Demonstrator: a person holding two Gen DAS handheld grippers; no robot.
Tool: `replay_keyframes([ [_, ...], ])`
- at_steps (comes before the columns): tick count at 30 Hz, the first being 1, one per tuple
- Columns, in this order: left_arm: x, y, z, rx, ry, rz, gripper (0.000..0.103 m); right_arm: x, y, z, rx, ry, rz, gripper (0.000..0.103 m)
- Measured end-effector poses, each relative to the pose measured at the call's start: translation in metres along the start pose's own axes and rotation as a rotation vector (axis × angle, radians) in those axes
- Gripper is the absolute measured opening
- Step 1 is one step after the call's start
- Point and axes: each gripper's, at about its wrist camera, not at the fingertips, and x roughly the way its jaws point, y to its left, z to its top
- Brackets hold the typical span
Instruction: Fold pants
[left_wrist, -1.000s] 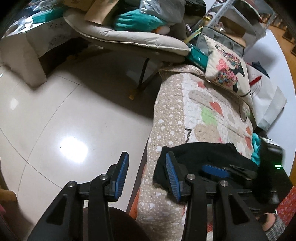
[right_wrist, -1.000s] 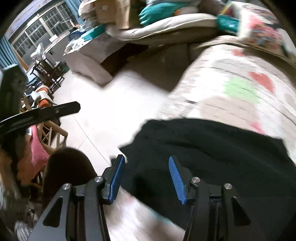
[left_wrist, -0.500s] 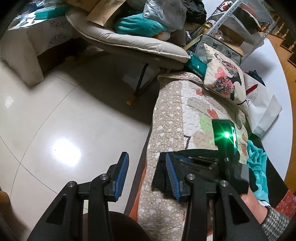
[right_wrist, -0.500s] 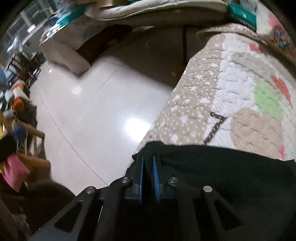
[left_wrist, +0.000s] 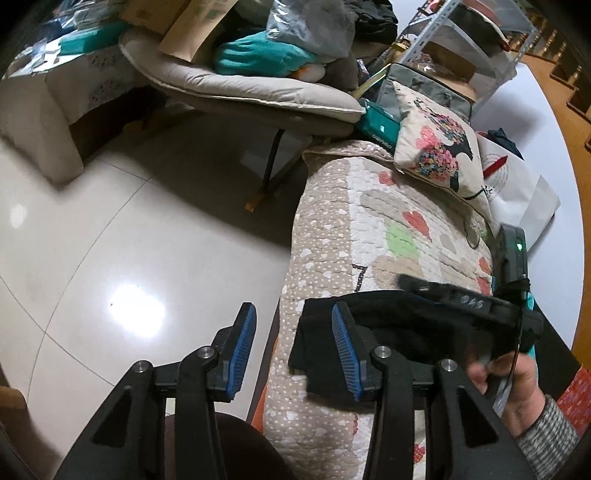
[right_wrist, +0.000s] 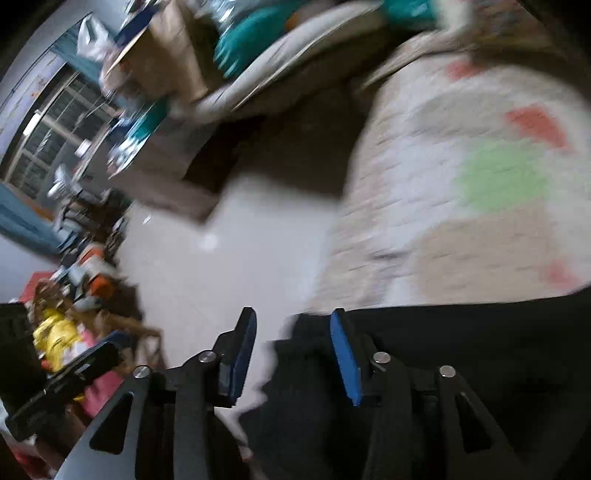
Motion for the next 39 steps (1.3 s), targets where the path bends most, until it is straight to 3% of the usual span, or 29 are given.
replay_keyframes([
  [6,-0.001,-0.023,-0.006,0.021,0.028,0.013,0.042,-0.036,-0.128,0.0,0.209,-0.035,-0.198,0.047],
  [9,-0.007,-0.04,-0.009,0.024,0.037,0.03,0.042,-0.044,-0.167,0.006,0.277,-0.078,-0.111,0.038],
  [12,-0.016,-0.059,-0.011,0.025,0.026,0.067,0.042,-0.072,-0.162,0.019,0.24,-0.223,-0.277,0.046],
  [13,-0.019,-0.067,-0.012,0.018,0.011,0.076,0.045,-0.079,-0.159,0.021,0.221,-0.248,-0.279,0.055],
  [14,-0.02,-0.072,-0.013,0.01,0.004,0.082,0.047,-0.086,-0.16,0.02,0.206,-0.259,-0.255,0.056],
  [24,-0.01,-0.095,-0.033,-0.05,0.041,0.061,0.048,-0.129,-0.129,-0.028,0.109,-0.294,-0.153,0.058],
  [28,-0.001,-0.076,-0.042,-0.069,0.051,0.05,0.056,-0.124,-0.115,-0.044,0.059,-0.268,-0.147,0.063],
  [34,0.039,-0.035,-0.069,-0.144,0.11,0.01,0.056,-0.087,-0.099,-0.06,0.013,-0.148,-0.131,0.063],
  [39,0.074,-0.016,-0.088,-0.195,0.142,-0.089,0.056,-0.066,-0.069,-0.057,-0.066,-0.064,-0.105,0.063],
])
